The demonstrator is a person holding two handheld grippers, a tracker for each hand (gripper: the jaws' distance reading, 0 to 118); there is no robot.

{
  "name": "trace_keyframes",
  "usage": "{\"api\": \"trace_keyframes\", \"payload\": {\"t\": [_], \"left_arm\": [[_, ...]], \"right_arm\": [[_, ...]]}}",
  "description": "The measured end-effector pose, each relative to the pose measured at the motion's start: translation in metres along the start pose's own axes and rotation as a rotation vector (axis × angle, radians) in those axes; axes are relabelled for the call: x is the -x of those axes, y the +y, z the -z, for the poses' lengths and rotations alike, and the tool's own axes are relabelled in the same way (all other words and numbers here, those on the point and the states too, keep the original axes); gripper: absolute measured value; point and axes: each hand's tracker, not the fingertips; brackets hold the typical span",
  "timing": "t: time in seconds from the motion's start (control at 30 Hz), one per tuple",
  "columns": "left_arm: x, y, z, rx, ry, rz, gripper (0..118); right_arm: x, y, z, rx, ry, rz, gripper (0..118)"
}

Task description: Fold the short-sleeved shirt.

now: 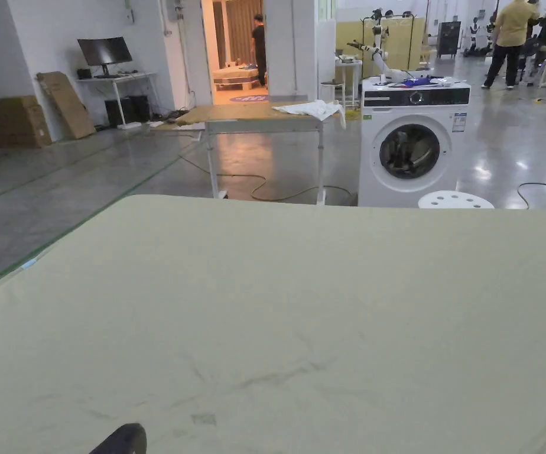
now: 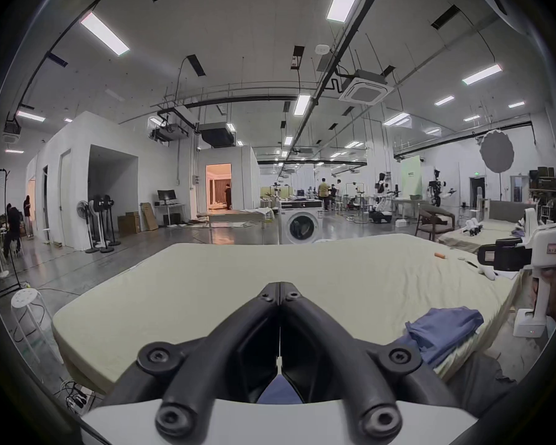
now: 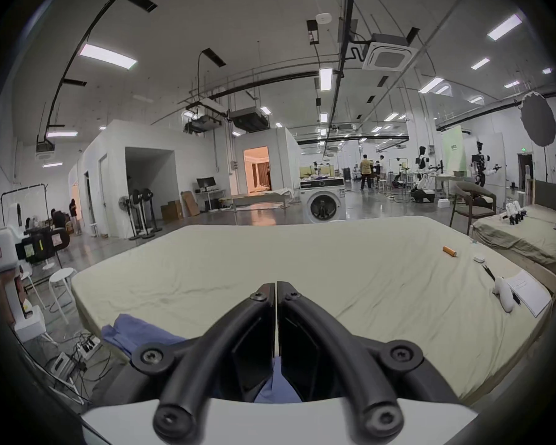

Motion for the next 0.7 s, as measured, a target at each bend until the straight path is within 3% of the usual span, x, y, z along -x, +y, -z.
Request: {"api": "trace_keyframes", "payload": {"t": [0.17, 0.3, 0.33, 0.37, 0.4, 0.43, 0.5, 0.6, 0.7], "left_arm": [[0.003, 0.005, 0.002, -0.015, -0.010, 0.011, 0], [0.049, -0.015, 0.023, 0.031, -0.090, -0.243, 4], [0.065, -0.026, 0.032, 0.070, -0.106, -0.297, 17], [0.086, -0.040, 0.046, 0.159, -0.110, -0.369, 37], [0.107, -0.055, 0.059, 0.256, -0.124, -0.444, 73], [0.126, -0.071, 0.071, 0.339, -0.162, -0.531, 89], [0.155, -0.106, 0.082, 0.407, -0.192, -0.607, 92], [0.176, -0.141, 0.102, 0.529, -0.048, -0.637, 92], [0.195, -0.166, 0.116, 0.574, -0.143, -0.780, 90]], "right_arm": [[-0.002, 0.003, 0.002, -0.011, 0.010, 0.003, 0], [-0.005, -0.001, 0.002, -0.003, 0.015, 0.023, 0], [-0.006, -0.002, 0.002, 0.013, 0.015, 0.017, 0], [-0.009, -0.004, 0.002, 0.033, 0.016, 0.009, 0], [-0.011, -0.006, 0.000, 0.043, 0.013, 0.004, 0], [-0.012, -0.008, -0.003, 0.046, 0.012, 0.003, 0], [-0.016, -0.012, -0.008, 0.057, 0.010, 0.006, 0], [-0.019, -0.019, -0.011, 0.086, -0.019, 0.002, 0], [-0.022, -0.023, -0.014, 0.098, -0.020, -0.004, 0]]}}
